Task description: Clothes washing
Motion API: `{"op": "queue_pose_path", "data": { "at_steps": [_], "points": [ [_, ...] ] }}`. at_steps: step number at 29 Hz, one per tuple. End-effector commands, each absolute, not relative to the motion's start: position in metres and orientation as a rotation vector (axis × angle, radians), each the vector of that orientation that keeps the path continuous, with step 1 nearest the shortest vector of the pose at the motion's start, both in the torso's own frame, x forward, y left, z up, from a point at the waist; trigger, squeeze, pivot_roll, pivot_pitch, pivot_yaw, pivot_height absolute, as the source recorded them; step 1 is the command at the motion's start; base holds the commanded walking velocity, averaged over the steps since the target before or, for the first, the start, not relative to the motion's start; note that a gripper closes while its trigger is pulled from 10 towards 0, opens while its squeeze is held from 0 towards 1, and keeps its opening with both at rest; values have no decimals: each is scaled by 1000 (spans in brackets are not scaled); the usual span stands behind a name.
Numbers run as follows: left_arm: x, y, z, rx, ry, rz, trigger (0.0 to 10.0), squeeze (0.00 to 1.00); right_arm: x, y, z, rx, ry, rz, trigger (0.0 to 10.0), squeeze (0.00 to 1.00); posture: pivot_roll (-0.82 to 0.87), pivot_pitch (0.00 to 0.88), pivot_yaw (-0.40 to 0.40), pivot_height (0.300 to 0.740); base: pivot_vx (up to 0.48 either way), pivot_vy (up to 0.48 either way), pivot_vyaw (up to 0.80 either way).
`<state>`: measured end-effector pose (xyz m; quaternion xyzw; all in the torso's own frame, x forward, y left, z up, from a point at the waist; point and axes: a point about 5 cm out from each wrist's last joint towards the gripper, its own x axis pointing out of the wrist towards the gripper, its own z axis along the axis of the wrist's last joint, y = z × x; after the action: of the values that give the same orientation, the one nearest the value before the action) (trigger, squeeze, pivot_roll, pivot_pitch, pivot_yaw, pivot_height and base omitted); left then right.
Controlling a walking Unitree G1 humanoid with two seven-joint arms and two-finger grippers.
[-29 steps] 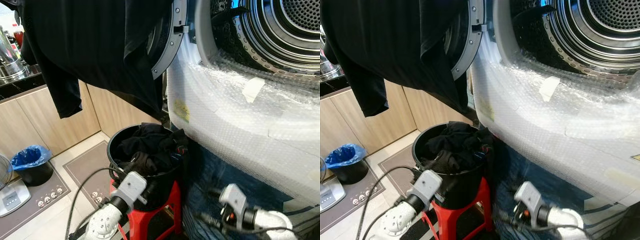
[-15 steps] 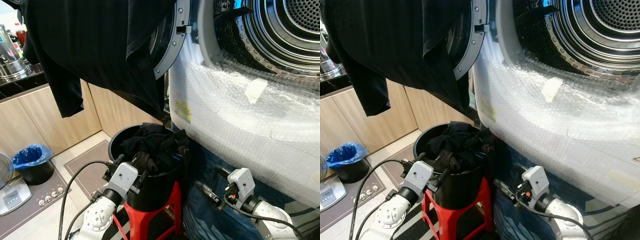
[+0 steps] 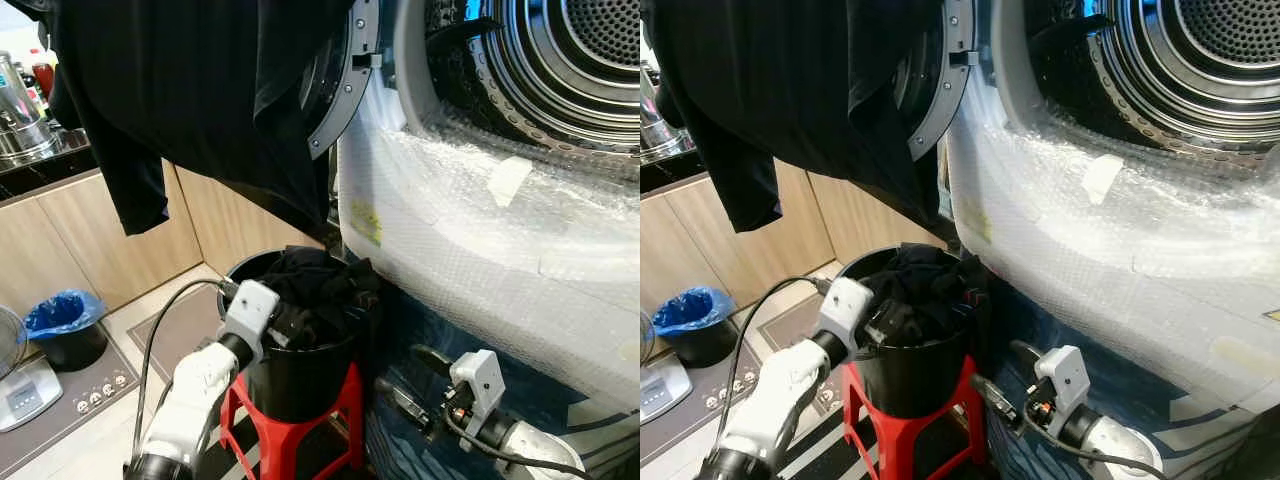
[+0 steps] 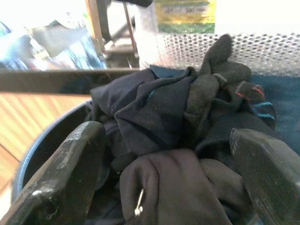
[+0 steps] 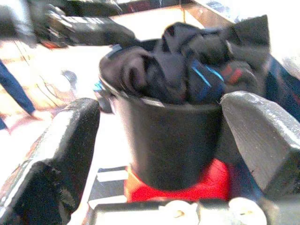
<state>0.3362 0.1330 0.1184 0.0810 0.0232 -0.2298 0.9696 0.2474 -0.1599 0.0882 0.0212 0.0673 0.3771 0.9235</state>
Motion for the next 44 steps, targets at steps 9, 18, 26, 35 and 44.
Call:
{"op": "queue_pose_path", "data": {
  "at_steps": [9, 18, 26, 35, 44],
  "points": [
    [359, 138, 122, 153, 152, -524, 10000, 0, 234, -145, 102, 110, 114, 774, 10000, 0, -117, 0, 85, 740, 0, 0, 0],
    [370, 132, 130, 202, 176, -575, 10000, 0, 220, -133, 106, 176, 107, 746, 10000, 0, -156, 0, 113, 740, 0, 0, 0],
    [373, 112, 136, 220, 173, -708, 10000, 0, 201, -123, 112, 219, 112, 818, 10000, 0, -179, 0, 128, 740, 0, 0, 0],
    [360, 90, 118, 223, 214, -861, 10000, 0, 193, -125, 115, 210, 138, 804, 10000, 0, -201, 0, 131, 740, 0, 0, 0],
    [354, 97, 108, 236, 249, -877, 10000, 0, 189, -125, 119, 231, 142, 805, 10000, 0, -200, 0, 128, 740, 0, 0, 0]
  ]
}}
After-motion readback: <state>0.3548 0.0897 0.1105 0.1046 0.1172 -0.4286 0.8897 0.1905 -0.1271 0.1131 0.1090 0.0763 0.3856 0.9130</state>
